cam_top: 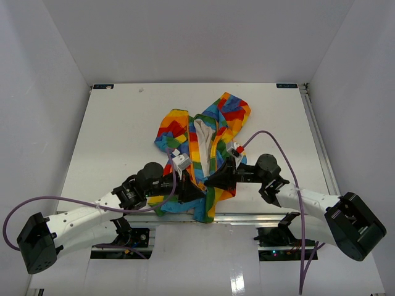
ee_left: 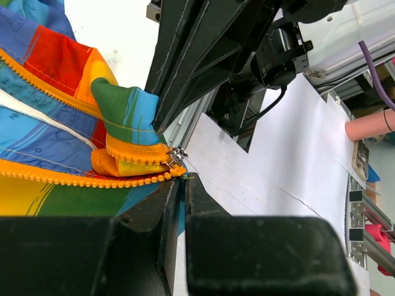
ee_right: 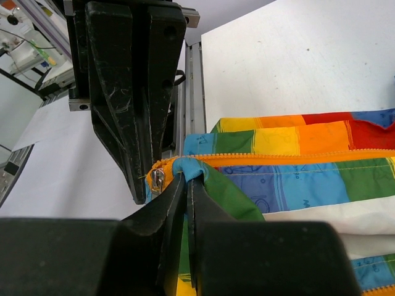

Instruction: Zip up the jacket

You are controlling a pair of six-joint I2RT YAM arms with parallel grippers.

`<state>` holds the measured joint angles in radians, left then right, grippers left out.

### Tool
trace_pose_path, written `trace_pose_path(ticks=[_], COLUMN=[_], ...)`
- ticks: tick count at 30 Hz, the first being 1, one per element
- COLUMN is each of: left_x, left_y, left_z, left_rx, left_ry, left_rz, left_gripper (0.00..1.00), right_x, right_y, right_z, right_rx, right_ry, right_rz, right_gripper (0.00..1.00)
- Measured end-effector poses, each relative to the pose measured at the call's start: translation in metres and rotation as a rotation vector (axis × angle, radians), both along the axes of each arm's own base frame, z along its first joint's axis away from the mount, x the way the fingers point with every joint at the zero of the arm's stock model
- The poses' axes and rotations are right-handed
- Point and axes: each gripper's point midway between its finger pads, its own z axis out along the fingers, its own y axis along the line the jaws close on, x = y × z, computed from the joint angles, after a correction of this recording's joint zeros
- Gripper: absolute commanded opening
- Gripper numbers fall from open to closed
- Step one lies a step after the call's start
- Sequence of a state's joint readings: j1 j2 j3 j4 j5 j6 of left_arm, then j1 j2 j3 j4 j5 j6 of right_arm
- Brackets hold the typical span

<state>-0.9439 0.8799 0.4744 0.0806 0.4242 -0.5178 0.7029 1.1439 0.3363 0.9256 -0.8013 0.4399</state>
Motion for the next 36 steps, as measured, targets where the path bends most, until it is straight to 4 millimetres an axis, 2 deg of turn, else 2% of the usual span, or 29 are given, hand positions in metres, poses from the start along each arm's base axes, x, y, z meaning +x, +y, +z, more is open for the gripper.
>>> trace_pose_path(ticks=[2,3,7,15,19,26,29,32,36], left_x=[-0.002,-0.003,-0.006,0.0,0.005,0.009,0.007,0.006,0.005], left_y=[0.0,0.0,0.0,0.009,0.018,0.023,0.023,0.022,0.022], left_z=[0.0,0.0,0.001,0.002,0.002,0.008,0.01,0.011,0.013], left_rx=[-0.006,-0.008,-0.018,-0.049,-0.076,-0.111,-0.117,-0.122,-0.131], left_ry=[0.008,0.014,0.037,0.085,0.111,0.132,0.142,0.148,0.147], left_rz=[-0.01,-0.014,-0.029,-0.009,0.003,-0.002,-0.013,-0.024,-0.034], left_gripper=[0.0,0.0,0.0,0.0,0.0,0.0,0.0,0.0,0.0], right_x=[-0.001,-0.001,0.002,0.015,0.023,0.027,0.019,0.003,-0.012], right_y=[0.0,0.0,0.0,-0.01,-0.02,-0.034,-0.038,-0.041,-0.036], right_z=[-0.002,-0.002,-0.003,0.003,0.009,0.036,0.046,0.054,0.052], right_rx=[-0.004,-0.005,-0.011,-0.036,-0.054,-0.026,0.002,0.055,0.073], right_ry=[0.006,0.007,0.005,-0.057,-0.119,-0.404,-0.589,-0.765,-0.917], right_rz=[0.006,0.006,-0.012,-0.131,-0.216,-0.28,-0.273,-0.246,-0.207], right_gripper=[0.23,0.24,0.38,0.54,0.55,0.58,0.58,0.57,0.54])
